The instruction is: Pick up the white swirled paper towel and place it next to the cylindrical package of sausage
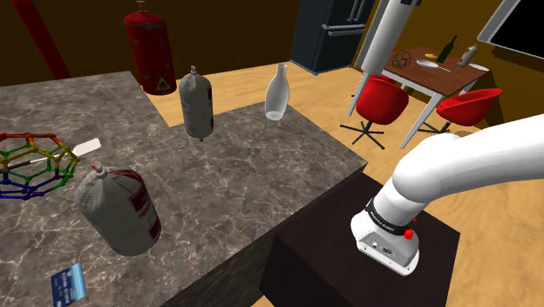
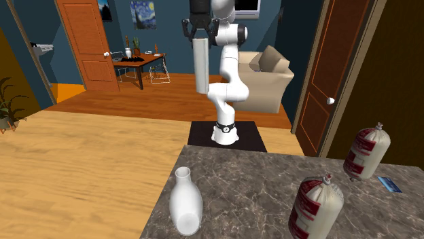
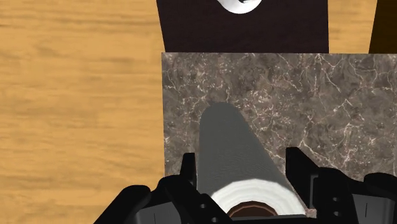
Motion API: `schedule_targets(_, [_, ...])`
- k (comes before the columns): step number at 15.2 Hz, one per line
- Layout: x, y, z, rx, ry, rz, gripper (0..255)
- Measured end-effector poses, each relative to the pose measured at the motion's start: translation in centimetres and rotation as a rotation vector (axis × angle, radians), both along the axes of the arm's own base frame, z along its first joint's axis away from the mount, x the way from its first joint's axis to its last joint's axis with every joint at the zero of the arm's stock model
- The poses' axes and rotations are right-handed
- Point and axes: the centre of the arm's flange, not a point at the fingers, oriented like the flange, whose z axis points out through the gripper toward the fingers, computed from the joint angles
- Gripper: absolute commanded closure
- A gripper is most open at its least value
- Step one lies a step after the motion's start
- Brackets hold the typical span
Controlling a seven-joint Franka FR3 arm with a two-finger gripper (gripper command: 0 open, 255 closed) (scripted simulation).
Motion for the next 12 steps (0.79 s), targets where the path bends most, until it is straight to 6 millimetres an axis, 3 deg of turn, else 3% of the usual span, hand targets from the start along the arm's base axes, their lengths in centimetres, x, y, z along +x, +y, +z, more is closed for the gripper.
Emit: schedule_targets(12, [4.4, 15.4, -0.3, -0.001, 0.0, 0.0, 255])
